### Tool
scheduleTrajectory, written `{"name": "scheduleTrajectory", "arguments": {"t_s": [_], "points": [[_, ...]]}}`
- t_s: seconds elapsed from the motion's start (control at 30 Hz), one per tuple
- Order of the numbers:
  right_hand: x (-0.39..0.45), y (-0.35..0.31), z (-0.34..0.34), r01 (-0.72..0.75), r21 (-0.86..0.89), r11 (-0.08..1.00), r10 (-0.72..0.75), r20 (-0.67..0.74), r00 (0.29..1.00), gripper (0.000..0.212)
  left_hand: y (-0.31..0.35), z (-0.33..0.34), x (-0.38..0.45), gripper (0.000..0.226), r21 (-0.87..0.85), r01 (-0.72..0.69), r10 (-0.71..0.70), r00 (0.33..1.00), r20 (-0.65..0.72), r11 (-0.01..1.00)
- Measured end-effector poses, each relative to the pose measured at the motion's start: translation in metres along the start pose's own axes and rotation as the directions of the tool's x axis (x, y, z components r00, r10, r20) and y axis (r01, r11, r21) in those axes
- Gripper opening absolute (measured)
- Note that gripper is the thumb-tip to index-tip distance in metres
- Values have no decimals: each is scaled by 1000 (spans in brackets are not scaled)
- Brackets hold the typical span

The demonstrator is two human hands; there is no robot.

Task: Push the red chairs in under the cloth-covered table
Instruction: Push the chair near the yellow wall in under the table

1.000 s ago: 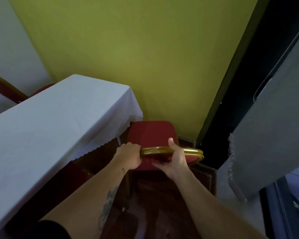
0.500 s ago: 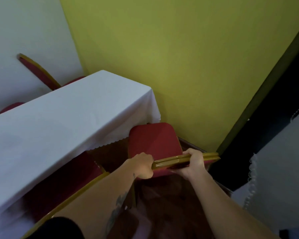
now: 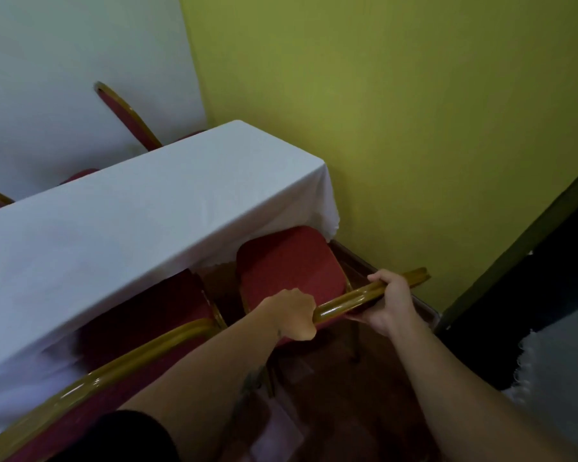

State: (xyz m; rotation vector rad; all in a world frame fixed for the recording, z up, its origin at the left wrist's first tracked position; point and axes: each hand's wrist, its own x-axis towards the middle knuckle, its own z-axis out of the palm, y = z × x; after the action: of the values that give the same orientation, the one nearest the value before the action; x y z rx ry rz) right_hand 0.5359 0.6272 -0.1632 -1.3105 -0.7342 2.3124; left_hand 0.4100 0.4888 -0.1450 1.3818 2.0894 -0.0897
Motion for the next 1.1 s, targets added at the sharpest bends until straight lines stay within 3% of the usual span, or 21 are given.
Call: {"name": "scheduleTrajectory", "arguments": {"t_s": [0.3, 0.63, 0.83, 1.1], "points": [[30, -27, 19, -49, -191, 980, 63, 71, 995, 60, 2, -7, 12, 11, -83, 89, -91, 995, -30, 993], [49, -35, 25, -50, -275, 960, 67, 55, 996, 43, 5, -15, 18, 18, -115, 140, -143, 990, -16, 983], [43, -33, 25, -19, -268, 963, 31, 41, 999, 31, 11, -20, 9, 35, -104, 155, -153, 988, 20, 982], [42, -38, -2, 11, -304, 953, -1, 32, 999, 41, 35, -5, 11, 10, -72, 90, -88, 996, 26, 993]]}}
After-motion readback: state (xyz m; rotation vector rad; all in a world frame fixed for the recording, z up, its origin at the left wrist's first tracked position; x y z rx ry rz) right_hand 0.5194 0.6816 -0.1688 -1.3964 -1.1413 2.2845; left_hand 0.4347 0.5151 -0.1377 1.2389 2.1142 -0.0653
